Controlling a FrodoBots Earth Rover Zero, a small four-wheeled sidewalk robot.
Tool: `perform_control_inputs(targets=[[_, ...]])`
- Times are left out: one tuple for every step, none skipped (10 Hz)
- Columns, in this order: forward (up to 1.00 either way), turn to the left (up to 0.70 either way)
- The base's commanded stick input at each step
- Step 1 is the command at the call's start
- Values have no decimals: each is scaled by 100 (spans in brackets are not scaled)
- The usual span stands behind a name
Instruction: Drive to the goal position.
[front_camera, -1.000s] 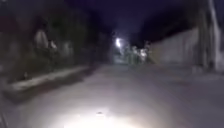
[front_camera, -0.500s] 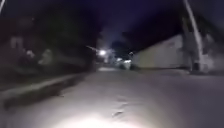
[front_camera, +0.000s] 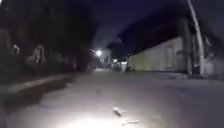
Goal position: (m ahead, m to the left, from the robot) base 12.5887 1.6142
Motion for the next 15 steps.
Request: perform_control_inputs(targets=[[100, 0], [100, 0], [100, 0], [100, 0], [100, 0], [100, 0], [100, 0], [100, 0], [100, 0], [100, 0], [100, 0], [100, 0], [100, 0], [100, 0], [100, 0]])
